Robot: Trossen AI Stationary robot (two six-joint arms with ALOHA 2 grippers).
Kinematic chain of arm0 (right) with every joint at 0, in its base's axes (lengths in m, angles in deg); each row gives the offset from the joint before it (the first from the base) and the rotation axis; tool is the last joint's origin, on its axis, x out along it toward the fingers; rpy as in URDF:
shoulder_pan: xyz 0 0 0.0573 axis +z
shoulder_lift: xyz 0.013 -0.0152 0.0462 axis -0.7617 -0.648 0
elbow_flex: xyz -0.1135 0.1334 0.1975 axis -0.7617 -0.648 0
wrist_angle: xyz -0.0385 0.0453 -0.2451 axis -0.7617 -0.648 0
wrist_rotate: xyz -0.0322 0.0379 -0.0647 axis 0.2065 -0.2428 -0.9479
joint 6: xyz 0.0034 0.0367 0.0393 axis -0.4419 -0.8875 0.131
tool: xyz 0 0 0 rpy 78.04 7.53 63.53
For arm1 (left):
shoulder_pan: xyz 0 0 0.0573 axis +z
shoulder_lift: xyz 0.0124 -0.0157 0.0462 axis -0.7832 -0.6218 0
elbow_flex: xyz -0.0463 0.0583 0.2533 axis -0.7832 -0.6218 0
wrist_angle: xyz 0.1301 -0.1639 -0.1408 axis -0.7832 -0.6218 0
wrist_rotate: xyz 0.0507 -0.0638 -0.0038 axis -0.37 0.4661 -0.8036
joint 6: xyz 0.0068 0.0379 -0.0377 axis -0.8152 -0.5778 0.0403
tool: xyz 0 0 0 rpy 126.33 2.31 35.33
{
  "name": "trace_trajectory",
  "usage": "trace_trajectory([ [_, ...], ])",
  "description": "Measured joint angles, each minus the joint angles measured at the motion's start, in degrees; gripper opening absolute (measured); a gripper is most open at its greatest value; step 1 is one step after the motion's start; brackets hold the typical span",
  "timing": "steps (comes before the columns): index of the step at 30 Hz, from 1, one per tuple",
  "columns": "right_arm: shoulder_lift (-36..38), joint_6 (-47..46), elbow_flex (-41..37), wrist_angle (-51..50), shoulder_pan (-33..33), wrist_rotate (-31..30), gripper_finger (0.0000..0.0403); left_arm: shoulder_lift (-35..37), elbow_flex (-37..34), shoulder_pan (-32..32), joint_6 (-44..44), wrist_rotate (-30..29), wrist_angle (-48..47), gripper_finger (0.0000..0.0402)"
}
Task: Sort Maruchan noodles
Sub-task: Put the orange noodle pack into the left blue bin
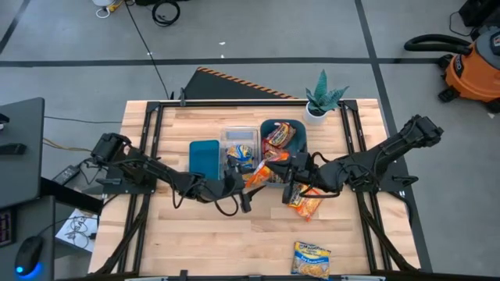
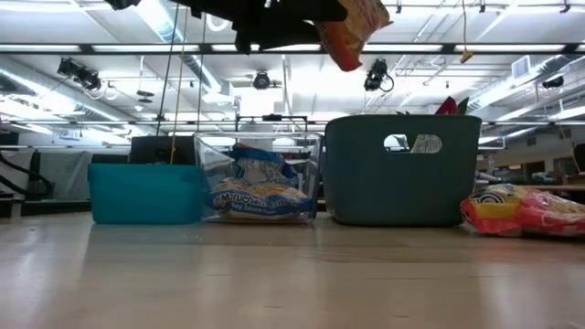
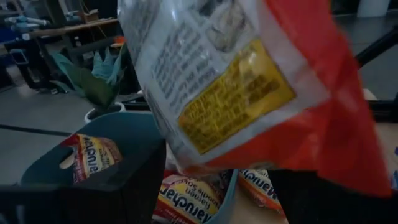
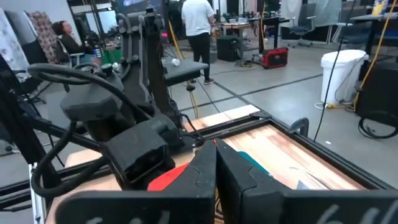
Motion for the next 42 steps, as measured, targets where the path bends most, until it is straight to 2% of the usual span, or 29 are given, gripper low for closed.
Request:
trace_trajectory([
  [4, 0.0, 0.1, 0.0, 2.6, 0.2, 1.7, 0.0006, 0.0, 0.0, 0.6, -3.6, -1.7, 1.2, 0.0266],
  [14, 0.0, 0.8, 0.0, 7.7, 0.5, 6.3, 0.0007, 0.0, 0.0, 0.5, -14.2, 0.3, 7.3, 0.0241],
  [21, 0.0, 1.8, 0.0, 7.6, 0.5, 6.7, 0.0010, 0.0, 0.0, -0.1, -14.6, 1.7, 7.7, 0.0206],
  [28, 0.1, 6.3, 0.0, 8.4, 0.6, 11.2, 0.0029, 1.1, 0.0, -0.4, -14.4, 1.7, 7.4, 0.0166],
  [31, 0.5, 8.6, 0.0, 9.8, 0.8, 13.6, 0.0048, 2.2, 0.0, -0.8, -14.4, 1.8, 7.2, 0.0161],
  [35, 2.3, 12.2, 0.0, 10.5, 1.8, 14.7, 0.0095, 4.0, 0.0, -1.2, -13.5, 1.9, 3.6, 0.0160],
  [38, 4.5, 13.8, 0.0, 9.3, 3.4, 12.9, 0.0141, 7.0, 0.0, -1.5, -10.8, 1.9, -4.1, 0.0160],
  [42, 8.0, 13.6, 0.0, 4.8, 6.4, 8.1, 0.0197, 12.9, 0.0, -1.4, -3.4, 1.9, -19.5, 0.0160],
])
